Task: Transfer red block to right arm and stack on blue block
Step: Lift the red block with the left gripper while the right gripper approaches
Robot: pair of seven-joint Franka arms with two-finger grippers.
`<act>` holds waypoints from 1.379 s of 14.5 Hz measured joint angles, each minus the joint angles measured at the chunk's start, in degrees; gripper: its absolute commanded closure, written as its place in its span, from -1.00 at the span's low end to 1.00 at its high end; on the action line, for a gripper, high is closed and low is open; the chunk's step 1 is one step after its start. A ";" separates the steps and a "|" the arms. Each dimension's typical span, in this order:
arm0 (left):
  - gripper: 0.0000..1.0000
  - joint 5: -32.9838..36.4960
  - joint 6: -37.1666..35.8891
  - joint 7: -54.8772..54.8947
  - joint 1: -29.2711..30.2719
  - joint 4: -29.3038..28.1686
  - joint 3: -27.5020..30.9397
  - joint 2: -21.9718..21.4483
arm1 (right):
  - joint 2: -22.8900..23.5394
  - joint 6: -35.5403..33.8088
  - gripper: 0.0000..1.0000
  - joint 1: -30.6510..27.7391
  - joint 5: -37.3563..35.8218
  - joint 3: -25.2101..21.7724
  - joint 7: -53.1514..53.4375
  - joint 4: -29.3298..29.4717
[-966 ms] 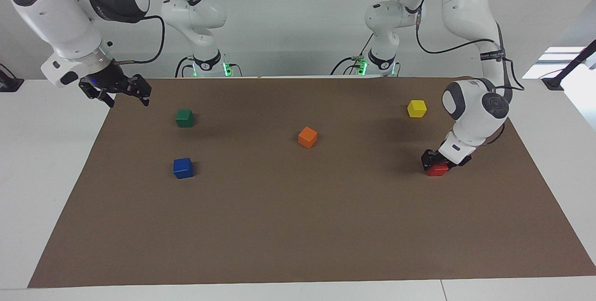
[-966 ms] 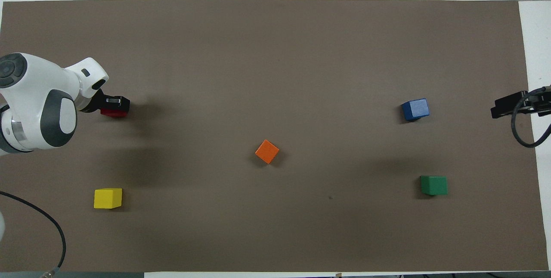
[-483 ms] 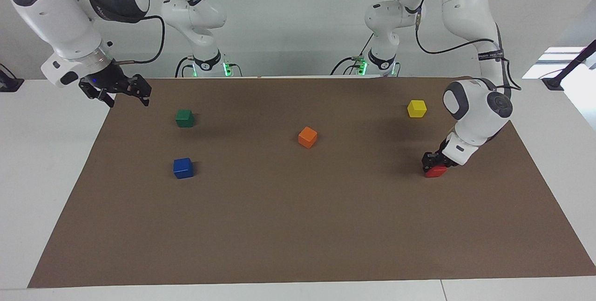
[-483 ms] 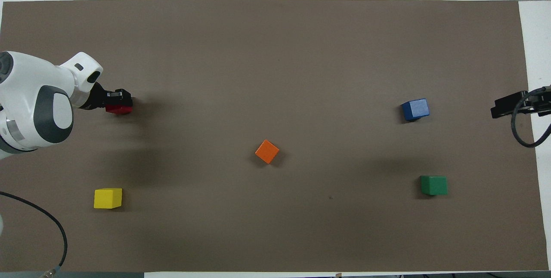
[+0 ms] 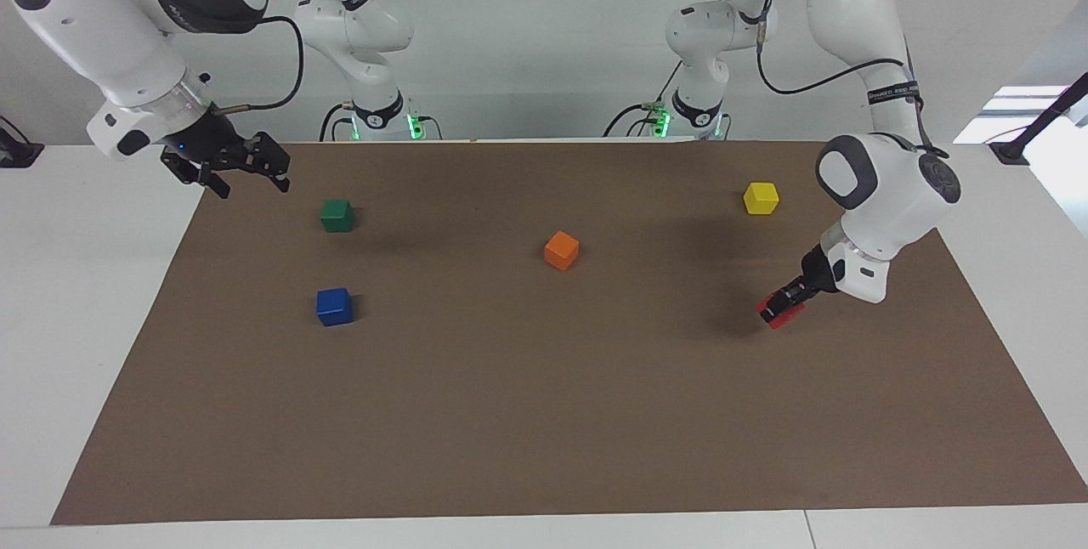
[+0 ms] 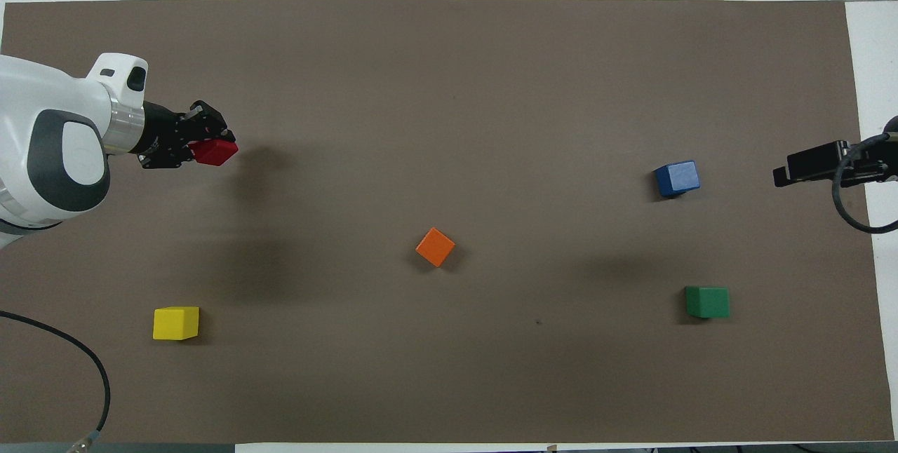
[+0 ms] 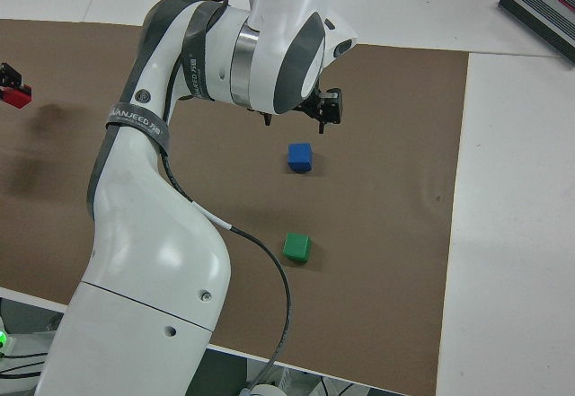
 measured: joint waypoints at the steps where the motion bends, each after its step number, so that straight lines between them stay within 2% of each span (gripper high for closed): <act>1: 1.00 -0.32 -2.96 -3.63 -0.05 1.49 -0.59 -0.49 | -0.03 0.00 -1.00 -0.10 4.38 -0.15 -0.01 -0.01; 4: 1.00 -1.49 -13.21 -13.17 -0.08 6.57 -2.37 -2.26 | -0.36 -0.52 -1.00 -2.00 19.08 -0.28 -2.10 -0.74; 6: 1.00 -5.39 -18.16 -21.26 -0.11 9.65 -3.96 -3.10 | -1.01 -3.09 -1.00 -4.17 28.80 -0.36 -3.87 -2.72; 10: 1.00 -16.93 -20.47 -28.57 -0.28 11.58 -5.48 -5.43 | -1.97 -10.19 -1.00 -8.95 46.43 -0.47 -12.08 -11.07; 12: 1.00 -21.62 -21.25 -31.45 -0.42 11.51 -7.03 -6.03 | -1.68 -13.95 -1.00 -10.68 52.95 -0.52 -17.64 -15.98; 15: 1.00 -32.58 -21.54 -35.99 -1.39 9.78 -8.33 -6.46 | -0.51 -19.17 -1.00 -11.28 61.24 -0.56 -26.07 -22.81; 17: 1.00 -39.53 -18.46 -40.05 -4.40 6.88 -8.44 -7.41 | 2.58 -22.39 -1.00 -11.29 64.86 -0.56 -31.83 -25.18; 20: 1.00 -48.46 -9.91 -44.47 -11.33 2.03 -8.64 -9.17 | 12.59 -26.30 -1.00 -11.25 69.44 -0.52 -38.21 -22.85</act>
